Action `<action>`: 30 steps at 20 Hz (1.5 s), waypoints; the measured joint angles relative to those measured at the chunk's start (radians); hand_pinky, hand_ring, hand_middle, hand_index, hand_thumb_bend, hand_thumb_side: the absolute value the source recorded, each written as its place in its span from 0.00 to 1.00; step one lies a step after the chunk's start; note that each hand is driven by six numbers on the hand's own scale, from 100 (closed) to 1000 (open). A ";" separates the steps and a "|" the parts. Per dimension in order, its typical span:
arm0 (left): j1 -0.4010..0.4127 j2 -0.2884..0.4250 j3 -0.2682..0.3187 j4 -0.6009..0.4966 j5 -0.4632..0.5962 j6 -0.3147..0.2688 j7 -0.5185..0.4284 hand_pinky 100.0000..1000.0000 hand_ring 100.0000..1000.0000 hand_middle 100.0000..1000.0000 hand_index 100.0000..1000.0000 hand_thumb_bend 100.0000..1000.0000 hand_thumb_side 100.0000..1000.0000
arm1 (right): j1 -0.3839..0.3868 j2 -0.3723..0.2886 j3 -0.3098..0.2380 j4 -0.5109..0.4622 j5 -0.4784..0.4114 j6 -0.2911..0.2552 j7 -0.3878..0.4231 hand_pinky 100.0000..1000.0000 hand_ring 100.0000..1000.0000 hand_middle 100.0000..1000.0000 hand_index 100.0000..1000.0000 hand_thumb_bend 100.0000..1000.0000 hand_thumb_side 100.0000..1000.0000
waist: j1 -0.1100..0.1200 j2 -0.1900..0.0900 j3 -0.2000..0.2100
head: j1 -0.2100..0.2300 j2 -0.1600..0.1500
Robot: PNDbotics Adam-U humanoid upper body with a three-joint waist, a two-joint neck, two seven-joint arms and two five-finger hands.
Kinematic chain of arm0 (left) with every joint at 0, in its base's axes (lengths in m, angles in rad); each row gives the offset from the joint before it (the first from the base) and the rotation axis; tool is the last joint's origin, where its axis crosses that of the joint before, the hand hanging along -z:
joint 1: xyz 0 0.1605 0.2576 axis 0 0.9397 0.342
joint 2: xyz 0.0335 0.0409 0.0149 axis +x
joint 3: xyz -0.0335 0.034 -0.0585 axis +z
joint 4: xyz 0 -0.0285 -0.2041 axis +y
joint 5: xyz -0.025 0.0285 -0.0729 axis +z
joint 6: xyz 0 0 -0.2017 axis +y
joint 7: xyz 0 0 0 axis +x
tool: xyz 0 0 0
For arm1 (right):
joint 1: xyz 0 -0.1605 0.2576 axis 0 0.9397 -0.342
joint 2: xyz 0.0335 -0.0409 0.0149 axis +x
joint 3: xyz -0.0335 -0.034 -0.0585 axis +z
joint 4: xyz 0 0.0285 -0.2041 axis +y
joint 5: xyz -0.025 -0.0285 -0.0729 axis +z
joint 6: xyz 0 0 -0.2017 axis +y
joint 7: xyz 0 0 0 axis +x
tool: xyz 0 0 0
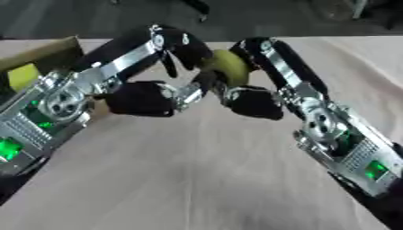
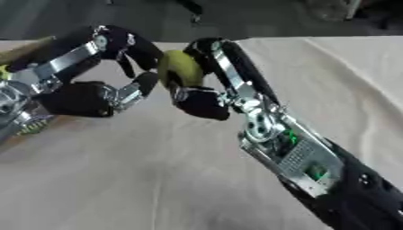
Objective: Pick up the objects with one hand, pass them to the other hand, and then place them into the box on the other side of the table.
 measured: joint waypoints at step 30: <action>0.043 0.044 0.032 -0.024 -0.134 0.019 0.029 0.62 0.71 0.63 0.78 0.23 0.49 | 0.000 0.000 0.012 0.000 0.109 -0.073 0.136 0.70 0.42 0.12 0.36 0.00 0.00 | -0.001 0.007 0.000 | 0.009 -0.008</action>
